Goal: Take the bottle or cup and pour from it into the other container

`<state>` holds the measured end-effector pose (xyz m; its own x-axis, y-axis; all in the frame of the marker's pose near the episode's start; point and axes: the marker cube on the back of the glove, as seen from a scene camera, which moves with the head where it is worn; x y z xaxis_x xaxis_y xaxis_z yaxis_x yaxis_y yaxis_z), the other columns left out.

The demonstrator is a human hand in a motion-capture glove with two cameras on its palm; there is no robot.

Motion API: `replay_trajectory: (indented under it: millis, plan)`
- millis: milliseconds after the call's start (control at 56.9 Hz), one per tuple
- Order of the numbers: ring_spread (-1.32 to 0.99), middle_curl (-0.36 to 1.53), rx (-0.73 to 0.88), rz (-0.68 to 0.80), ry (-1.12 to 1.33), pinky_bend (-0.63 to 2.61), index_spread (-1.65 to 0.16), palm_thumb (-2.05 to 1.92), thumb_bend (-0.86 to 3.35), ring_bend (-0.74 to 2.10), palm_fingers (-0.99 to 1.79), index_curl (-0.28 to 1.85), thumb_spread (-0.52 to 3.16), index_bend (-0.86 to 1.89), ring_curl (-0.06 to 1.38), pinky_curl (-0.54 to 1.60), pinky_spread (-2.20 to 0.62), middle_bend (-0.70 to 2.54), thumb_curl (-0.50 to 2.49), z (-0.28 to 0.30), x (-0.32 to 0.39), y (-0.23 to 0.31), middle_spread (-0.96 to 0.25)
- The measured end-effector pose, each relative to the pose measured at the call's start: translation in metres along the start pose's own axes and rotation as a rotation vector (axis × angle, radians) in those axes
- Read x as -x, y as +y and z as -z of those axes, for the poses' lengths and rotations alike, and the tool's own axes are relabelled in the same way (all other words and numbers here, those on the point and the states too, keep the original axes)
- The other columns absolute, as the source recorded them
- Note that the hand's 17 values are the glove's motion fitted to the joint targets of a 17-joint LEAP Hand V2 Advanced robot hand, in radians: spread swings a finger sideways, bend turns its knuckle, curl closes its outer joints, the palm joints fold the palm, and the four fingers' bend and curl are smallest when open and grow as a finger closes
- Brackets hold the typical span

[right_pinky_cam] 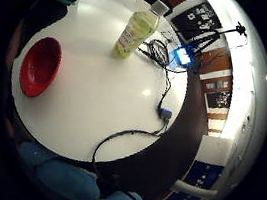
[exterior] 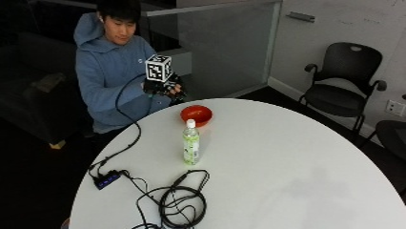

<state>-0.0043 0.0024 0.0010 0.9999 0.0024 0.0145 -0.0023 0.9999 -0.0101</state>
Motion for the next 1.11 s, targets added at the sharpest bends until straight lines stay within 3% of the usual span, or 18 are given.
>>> replay_trajectory:
  millis: [141, 334, 1107]
  plan:
    - [0.10, 0.10, 0.004, -0.001, 0.001, 0.44, -0.21, 0.72, 0.43, 0.33, 0.46, 0.20, 0.65, 0.25, 0.16, 0.16, 0.15, 0.16, 0.22, 0.000, 0.000, 0.002, 0.02]
    - [0.13, 0.16, 0.000, -0.017, 0.019, 0.46, -0.25, 0.77, 0.35, 0.34, 0.44, 0.27, 0.88, 0.21, 0.20, 0.19, 0.19, 0.16, 0.31, 0.002, -0.010, 0.007, 0.02]
    - [0.16, 0.26, -0.141, -0.143, -0.070, 0.61, -0.31, 0.84, 0.05, 0.43, 0.23, 0.26, 1.03, 0.13, 0.29, 0.28, 0.20, 0.17, 0.48, 0.023, -0.126, 0.053, 0.01]
